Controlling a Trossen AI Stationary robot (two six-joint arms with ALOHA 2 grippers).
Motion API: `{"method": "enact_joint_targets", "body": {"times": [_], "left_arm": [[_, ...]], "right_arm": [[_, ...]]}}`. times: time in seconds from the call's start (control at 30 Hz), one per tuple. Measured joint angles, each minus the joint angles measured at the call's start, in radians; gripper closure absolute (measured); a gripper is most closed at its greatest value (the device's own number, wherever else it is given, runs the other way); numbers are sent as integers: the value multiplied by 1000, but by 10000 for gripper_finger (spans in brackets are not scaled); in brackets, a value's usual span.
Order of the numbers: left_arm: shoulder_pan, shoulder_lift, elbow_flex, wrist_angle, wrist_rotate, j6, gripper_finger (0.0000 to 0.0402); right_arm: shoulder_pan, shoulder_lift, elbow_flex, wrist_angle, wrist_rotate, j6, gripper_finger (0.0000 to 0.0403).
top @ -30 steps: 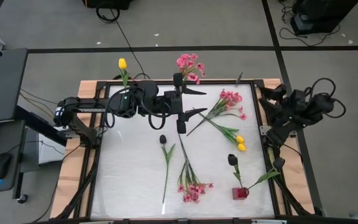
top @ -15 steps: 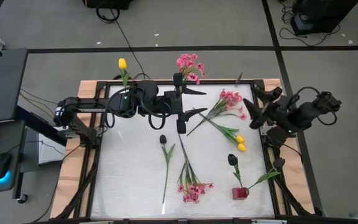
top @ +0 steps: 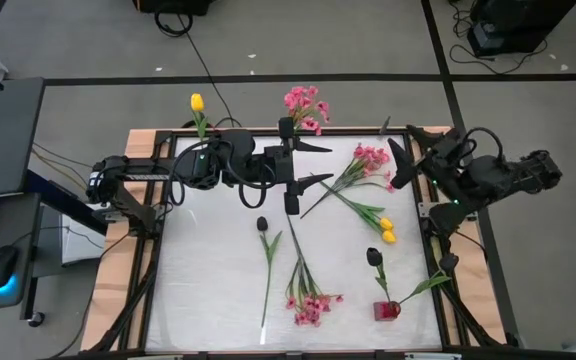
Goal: Sort flowers into vase by color
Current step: Put the top yellow flower into the green vase
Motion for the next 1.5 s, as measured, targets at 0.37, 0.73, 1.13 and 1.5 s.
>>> {"method": "enact_joint_targets", "body": {"times": [0.37,0.73,1.13,1.5], "left_arm": [[0,0,0,0,0,0,168],[0,0,0,1,0,0,168],[0,0,0,1,0,0,168],[0,0,0,1,0,0,168]], "right_arm": [[-266,102,132,-513,-466,377,116],[-523,138,147,-731,-859,547,116],[-649,306,147,-827,-1145,549,117],[-675,497,147,-903,-1268,519,117]]}}
